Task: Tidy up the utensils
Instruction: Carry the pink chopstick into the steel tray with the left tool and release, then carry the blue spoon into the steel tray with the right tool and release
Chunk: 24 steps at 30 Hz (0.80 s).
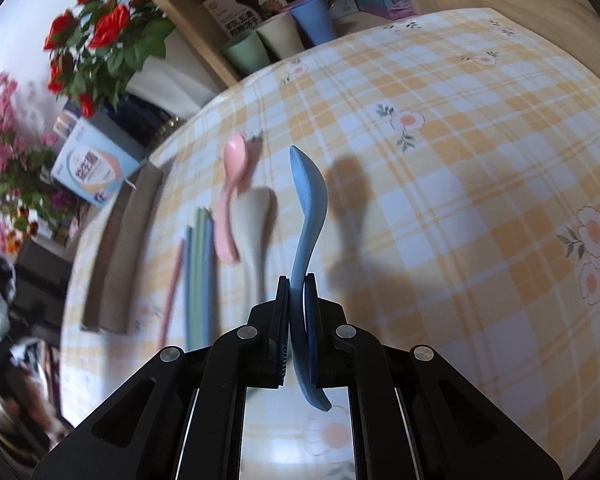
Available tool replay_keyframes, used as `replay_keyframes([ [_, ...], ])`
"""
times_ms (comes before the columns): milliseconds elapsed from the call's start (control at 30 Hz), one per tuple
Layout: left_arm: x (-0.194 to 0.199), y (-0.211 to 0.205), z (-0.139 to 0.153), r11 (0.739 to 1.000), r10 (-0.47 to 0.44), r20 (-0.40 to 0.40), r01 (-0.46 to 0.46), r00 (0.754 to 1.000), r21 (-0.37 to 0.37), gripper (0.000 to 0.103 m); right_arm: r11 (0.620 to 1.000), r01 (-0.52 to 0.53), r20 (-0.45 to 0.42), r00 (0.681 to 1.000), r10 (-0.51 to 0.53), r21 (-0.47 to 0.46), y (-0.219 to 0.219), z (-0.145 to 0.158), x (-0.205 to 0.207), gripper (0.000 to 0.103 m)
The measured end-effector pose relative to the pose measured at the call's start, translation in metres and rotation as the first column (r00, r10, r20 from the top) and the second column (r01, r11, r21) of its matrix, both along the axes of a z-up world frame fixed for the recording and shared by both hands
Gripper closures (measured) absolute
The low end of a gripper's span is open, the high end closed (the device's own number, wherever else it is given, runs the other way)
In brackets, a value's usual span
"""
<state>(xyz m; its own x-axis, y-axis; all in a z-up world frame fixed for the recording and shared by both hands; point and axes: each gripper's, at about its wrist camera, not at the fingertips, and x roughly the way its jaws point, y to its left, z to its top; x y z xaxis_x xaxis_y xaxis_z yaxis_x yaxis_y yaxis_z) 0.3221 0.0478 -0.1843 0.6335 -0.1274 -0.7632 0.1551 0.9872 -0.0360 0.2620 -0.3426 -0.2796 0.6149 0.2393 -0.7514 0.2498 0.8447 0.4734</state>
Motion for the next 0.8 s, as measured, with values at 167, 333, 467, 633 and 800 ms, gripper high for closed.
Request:
replay_keyframes([
  [167,-0.003,0.013,-0.001,1.0,0.02,0.024,-0.02,1.0,-0.006,0.007,0.998,-0.04,-0.003,0.999,0.04,0.038,0.029,0.025,0.023,0.096],
  [333,-0.002,0.032,-0.002,0.998,0.054,0.031,-0.053,0.998,-0.019,0.007,0.991,-0.117,-0.014,0.993,0.118,0.062,0.084,0.04,0.066,0.096],
  [467,0.001,0.051,-0.006,0.995,0.099,0.027,-0.098,0.995,-0.015,0.007,0.983,-0.17,-0.016,0.985,0.171,0.067,0.13,0.05,0.104,0.096],
  [633,-0.002,0.073,-0.005,0.99,0.139,0.035,-0.138,0.99,-0.042,0.007,0.972,-0.231,-0.049,0.971,0.233,0.052,0.182,0.054,0.148,0.096],
  [800,-0.004,0.092,-0.011,0.983,0.18,0.018,-0.179,0.984,-0.044,0.007,0.963,-0.269,-0.094,0.959,0.268,0.007,0.232,0.049,0.191,0.096],
])
